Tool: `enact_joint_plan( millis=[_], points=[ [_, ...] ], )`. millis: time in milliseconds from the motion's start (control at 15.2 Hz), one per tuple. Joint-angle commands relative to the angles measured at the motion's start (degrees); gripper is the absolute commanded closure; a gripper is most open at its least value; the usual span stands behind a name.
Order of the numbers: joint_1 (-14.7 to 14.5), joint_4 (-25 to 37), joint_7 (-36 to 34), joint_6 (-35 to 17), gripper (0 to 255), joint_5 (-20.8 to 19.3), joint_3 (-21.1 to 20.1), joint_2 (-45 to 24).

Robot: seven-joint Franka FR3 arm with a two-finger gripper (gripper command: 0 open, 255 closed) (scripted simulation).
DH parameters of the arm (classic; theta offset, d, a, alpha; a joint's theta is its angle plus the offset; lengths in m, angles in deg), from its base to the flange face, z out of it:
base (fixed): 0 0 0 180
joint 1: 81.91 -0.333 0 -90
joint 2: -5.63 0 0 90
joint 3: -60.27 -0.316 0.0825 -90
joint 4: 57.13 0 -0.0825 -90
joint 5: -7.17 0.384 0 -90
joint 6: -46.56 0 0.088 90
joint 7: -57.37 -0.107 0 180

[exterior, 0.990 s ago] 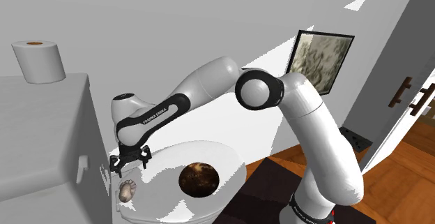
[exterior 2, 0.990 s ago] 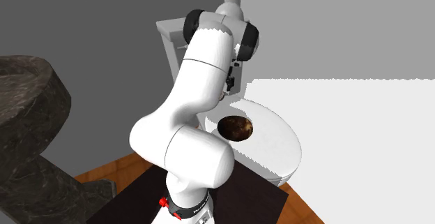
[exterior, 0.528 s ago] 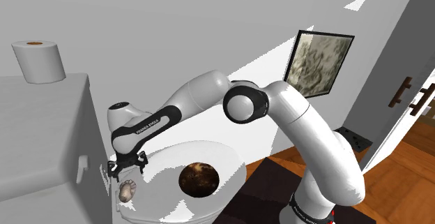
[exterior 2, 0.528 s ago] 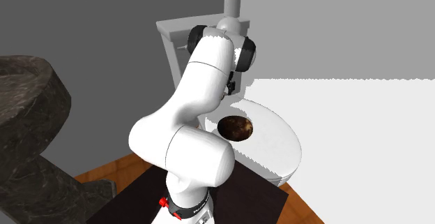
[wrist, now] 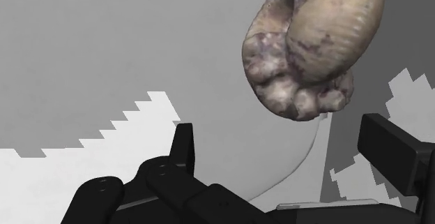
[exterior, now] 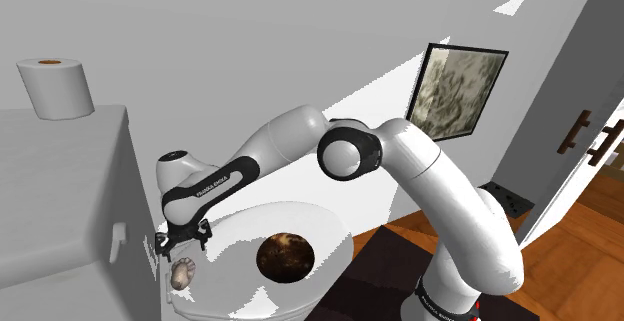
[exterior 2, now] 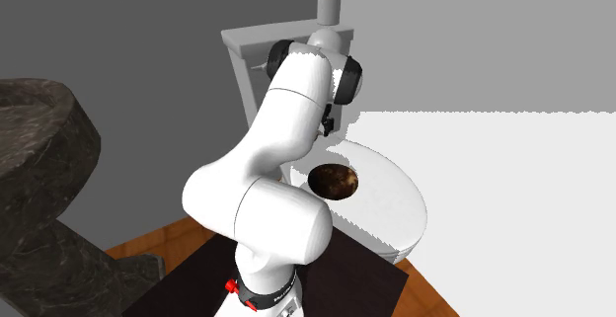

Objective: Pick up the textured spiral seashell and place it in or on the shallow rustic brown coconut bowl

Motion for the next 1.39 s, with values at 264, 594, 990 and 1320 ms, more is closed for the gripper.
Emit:
enact_joint_plan(
  millis=[264,594,990,1320],
  points=[
    [-0.82,-0.03,-0.10,-0.30,255,0.07,-0.45,-1.27],
    [-0.86,2.18,0.34,0.36,255,0.05,-0.33,-2.79],
    [-0.78,-12.40,-12.59,-9.99,0,2.77,1.54,5.36],
    [-11.75,-36.92,-48.54,-30.19,0,8.62,11.07,18.93]
  ],
)
